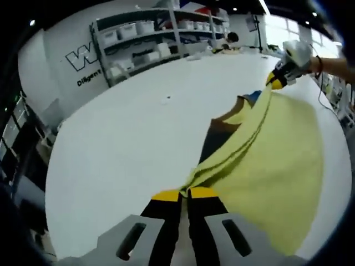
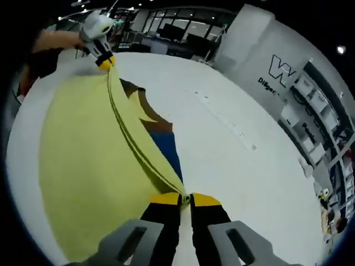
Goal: Fold the garment on the visible template until the final outline fits inside the template.
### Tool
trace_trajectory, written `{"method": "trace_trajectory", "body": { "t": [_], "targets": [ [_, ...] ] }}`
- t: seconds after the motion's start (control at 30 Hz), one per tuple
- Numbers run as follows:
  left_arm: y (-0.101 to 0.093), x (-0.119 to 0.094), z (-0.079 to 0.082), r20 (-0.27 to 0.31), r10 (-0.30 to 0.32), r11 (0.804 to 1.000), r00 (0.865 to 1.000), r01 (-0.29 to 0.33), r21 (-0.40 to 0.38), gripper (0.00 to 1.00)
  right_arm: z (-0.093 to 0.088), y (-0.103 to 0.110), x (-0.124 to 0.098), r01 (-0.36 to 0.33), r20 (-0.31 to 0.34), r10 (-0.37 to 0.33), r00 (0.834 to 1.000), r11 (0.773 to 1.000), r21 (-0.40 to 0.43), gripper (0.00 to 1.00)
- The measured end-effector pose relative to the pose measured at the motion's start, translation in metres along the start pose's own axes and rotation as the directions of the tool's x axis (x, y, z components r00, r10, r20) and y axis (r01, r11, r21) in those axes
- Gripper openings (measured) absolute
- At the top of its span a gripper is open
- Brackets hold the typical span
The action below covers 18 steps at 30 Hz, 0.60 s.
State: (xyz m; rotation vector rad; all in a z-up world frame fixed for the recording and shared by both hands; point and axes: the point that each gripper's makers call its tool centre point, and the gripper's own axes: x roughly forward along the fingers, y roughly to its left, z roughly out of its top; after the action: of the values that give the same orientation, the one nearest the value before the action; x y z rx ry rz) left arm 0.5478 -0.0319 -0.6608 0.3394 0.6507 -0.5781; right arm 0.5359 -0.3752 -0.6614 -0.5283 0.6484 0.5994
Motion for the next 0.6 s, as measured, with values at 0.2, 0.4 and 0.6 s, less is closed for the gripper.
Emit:
{"method": "trace_trajectory", "body": {
  "t": [0.2,0.4,0.6],
  "targets": [
    [0.005,0.005,-0.007,-0.052,0.055,0.994,0.997,-0.060,-0.095,0.07,-0.001,-0.005,0.006,0.033,0.015,-0.037,0.999,0.973,0.230,0.00],
    [0.006,0.006,-0.005,-0.071,0.094,0.992,0.993,-0.099,-0.083,0.06,-0.011,-0.007,0.009,0.074,0.003,-0.081,0.997,0.922,0.380,0.09],
    [0.008,0.001,-0.005,-0.077,0.106,0.981,0.991,-0.117,-0.154,0.14,-0.011,-0.003,0.005,0.043,0.018,-0.066,0.998,0.814,0.579,0.13]
  ]
}}
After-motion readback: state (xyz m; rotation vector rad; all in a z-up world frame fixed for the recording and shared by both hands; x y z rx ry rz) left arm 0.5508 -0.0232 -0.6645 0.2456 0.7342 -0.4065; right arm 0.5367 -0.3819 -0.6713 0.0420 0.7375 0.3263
